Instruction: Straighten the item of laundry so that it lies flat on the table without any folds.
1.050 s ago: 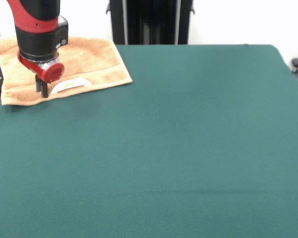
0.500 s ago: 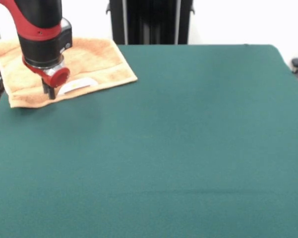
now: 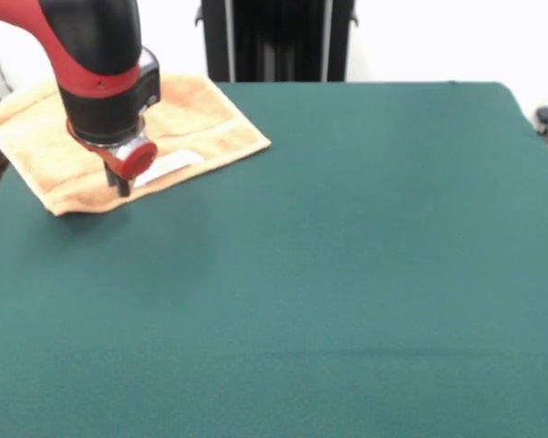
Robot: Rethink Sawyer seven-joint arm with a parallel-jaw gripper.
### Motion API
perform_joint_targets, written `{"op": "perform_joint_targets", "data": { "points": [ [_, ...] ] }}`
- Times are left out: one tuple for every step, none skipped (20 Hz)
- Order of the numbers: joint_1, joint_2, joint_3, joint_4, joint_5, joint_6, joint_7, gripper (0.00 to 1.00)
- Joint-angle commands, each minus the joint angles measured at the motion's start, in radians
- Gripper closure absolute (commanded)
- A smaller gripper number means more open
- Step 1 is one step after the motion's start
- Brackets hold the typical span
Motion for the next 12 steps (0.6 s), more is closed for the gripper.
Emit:
{"op": "perform_joint_targets", "data": {
  "points": [
    [0.125, 0.086, 0.052, -0.081, 0.141, 0.053, 0.293, 1.00],
    [0.142, 0.094, 0.037, -0.095, 0.149, 0.059, 0.312, 1.00],
    [0.157, 0.101, 0.024, -0.109, 0.163, 0.066, 0.332, 1.00],
    [0.173, 0.109, 0.011, -0.122, 0.179, 0.075, 0.352, 1.00],
    [0.190, 0.119, -0.005, -0.140, 0.199, 0.089, 0.376, 1.00],
    [0.203, 0.127, -0.015, -0.154, 0.219, 0.102, 0.393, 1.00],
    [0.216, 0.135, -0.026, -0.169, 0.239, 0.115, 0.411, 1.00],
    [0.223, 0.139, -0.031, -0.172, 0.259, 0.117, 0.421, 1.00],
    [0.231, 0.144, -0.041, -0.180, 0.277, 0.126, 0.429, 1.00],
    [0.240, 0.149, -0.050, -0.188, 0.295, 0.136, 0.438, 1.00],
    [0.249, 0.155, -0.061, -0.199, 0.309, 0.145, 0.449, 1.00],
    [0.258, 0.159, -0.074, -0.204, 0.319, 0.153, 0.458, 1.00]
  ]
}}
